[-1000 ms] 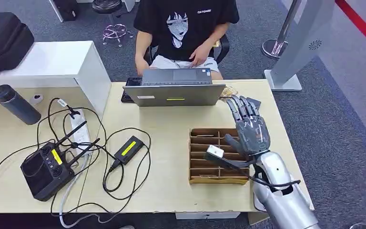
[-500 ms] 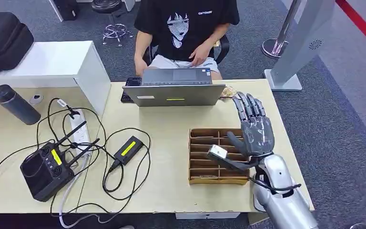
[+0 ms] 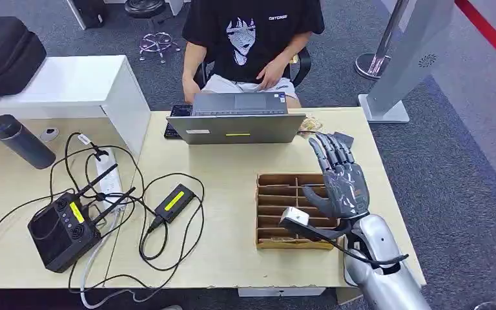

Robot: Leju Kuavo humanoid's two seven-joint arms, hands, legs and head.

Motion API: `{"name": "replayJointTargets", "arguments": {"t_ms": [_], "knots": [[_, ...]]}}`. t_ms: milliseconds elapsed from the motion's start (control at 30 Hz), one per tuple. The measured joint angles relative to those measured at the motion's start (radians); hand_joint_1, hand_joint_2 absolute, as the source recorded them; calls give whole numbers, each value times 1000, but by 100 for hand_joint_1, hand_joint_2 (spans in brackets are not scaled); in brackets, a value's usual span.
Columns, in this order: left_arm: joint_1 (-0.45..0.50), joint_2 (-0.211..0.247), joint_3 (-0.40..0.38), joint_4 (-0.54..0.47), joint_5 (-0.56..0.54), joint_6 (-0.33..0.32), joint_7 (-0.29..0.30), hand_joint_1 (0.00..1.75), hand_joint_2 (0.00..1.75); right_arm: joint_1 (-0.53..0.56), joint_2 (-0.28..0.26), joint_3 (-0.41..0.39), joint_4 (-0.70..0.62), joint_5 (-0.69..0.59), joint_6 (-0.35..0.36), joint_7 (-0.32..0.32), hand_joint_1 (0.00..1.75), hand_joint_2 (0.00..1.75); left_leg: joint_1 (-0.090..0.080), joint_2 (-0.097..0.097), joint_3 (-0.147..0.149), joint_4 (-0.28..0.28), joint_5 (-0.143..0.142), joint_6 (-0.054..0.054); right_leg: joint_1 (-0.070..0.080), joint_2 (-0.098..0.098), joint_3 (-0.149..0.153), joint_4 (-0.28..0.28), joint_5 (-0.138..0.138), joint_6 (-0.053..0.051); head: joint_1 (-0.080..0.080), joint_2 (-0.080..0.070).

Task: Pass the card to the sensor for recognition and then transmit it.

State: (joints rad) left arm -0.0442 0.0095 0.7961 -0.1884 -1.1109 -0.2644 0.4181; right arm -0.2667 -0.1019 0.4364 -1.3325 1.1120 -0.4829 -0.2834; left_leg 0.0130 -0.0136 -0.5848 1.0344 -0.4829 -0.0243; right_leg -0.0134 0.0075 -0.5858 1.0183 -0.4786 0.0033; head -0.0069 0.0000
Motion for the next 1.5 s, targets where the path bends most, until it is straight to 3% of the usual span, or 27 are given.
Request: {"name": "replayJointTargets", "arguments": {"t_ms": [133, 267, 467, 733, 1500], "knots": [[0, 0, 6, 0, -1, 0, 0, 0, 175, 0, -1, 0, 6, -1, 6, -4, 0, 175, 0, 0, 0, 0, 0, 0, 0, 0, 0, 0, 0, 0, 0, 0], [0, 0, 8, 0, -10, -2, 0, 0, 175, -3, -7, 14, 29, 15, 66, -2, 0, 175, 0, 0, 0, 0, 0, 0, 0, 0, 0, 0, 0, 0, 0, 0], [-1, 0, 12, 0, -20, -2, -1, 0, 175, -37, -8, 40, 108, 92, 59, 87, 0, 175, 0, 0, 0, 0, 0, 0, 0, 0, 0, 0, 0, 0, 0, 0], [-3, 0, 16, 0, -32, -3, -1, 0, 175, -84, 0, 57, 187, 123, 38, 130, 0, 175, 0, 0, 0, 0, 0, 0, 0, 0, 0, 0, 0, 0, 0, 0], [-6, 0, 34, 0, -34, -3, -1, 0, 175, -100, 2, 60, 214, 129, 31, 144, 0, 175, 0, 0, 0, 0, 0, 0, 0, 0, 0, 0, 0, 0, 0, 0]]}}
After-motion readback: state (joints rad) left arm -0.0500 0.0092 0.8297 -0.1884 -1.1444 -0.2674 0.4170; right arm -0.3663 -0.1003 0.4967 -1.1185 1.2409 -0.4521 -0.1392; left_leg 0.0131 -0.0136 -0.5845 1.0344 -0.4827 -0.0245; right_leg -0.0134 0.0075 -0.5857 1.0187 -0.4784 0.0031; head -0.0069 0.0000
